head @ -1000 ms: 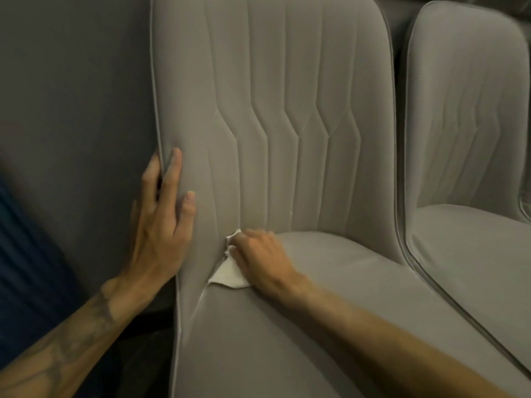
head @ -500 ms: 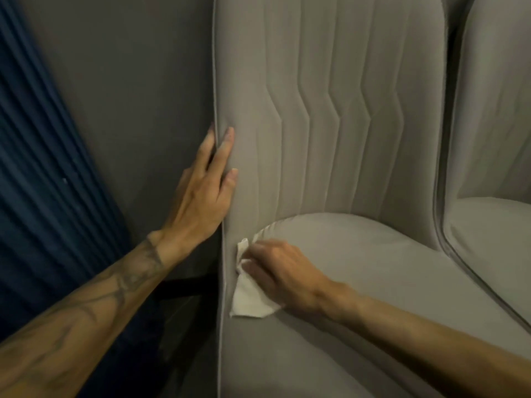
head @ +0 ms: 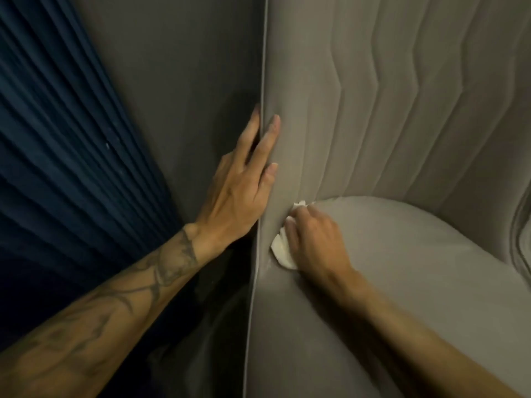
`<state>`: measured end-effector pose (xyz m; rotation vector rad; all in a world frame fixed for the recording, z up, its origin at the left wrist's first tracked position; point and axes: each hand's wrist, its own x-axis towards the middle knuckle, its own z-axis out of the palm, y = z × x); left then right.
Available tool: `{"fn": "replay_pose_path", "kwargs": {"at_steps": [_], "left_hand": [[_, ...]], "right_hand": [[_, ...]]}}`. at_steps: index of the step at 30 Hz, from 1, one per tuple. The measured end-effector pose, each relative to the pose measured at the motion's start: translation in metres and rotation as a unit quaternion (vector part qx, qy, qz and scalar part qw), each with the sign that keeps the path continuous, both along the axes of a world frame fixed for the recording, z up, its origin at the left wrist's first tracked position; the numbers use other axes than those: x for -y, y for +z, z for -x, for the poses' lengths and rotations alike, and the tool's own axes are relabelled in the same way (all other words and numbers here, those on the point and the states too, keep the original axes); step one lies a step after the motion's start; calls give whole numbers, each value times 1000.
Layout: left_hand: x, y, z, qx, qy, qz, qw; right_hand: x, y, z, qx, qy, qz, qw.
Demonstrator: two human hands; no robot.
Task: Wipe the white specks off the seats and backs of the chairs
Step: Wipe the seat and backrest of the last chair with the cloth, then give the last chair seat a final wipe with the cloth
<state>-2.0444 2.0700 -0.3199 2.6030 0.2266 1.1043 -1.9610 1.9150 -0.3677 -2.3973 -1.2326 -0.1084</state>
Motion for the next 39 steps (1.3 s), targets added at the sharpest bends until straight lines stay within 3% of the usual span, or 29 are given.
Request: {"fn": "replay_pose_path", "kwargs": {"at_steps": [5, 8, 10, 12, 14, 17, 22, 26, 31, 35, 39], "left_hand": [[7, 22, 15, -78, -2, 26, 997], [15, 43, 27, -129, 12, 50, 990], [19, 53, 42, -178, 5, 57, 982], [21, 54, 68, -234, 36, 73, 969], [31, 49, 96, -287, 98, 114, 946], [52, 37, 134, -395, 142, 130, 898], [81, 52, 172, -536, 187, 185, 802], [113, 103, 175, -580, 198, 229, 757], [159, 206, 164, -621, 173, 271, 715], [192, 291, 148, -633, 151, 255, 715], [219, 364, 127, -612, 127, 235, 744]], "right_hand": [[22, 9, 98, -45, -47, 22, 998], [27, 27, 168, -75, 94, 49, 992], [27, 36, 161, -107, 94, 44, 989], [22, 46, 120, -138, 15, 5, 990], [23, 55, 74, -120, -55, 87, 987], [25, 52, 77, -131, -59, 130, 981], [43, 67, 120, -245, 136, 187, 942], [72, 120, 98, -337, 54, 143, 929], [125, 224, 69, -397, 0, 193, 897], [169, 310, 52, -401, -18, 206, 892], [206, 386, 40, -399, -50, 162, 901]]}}
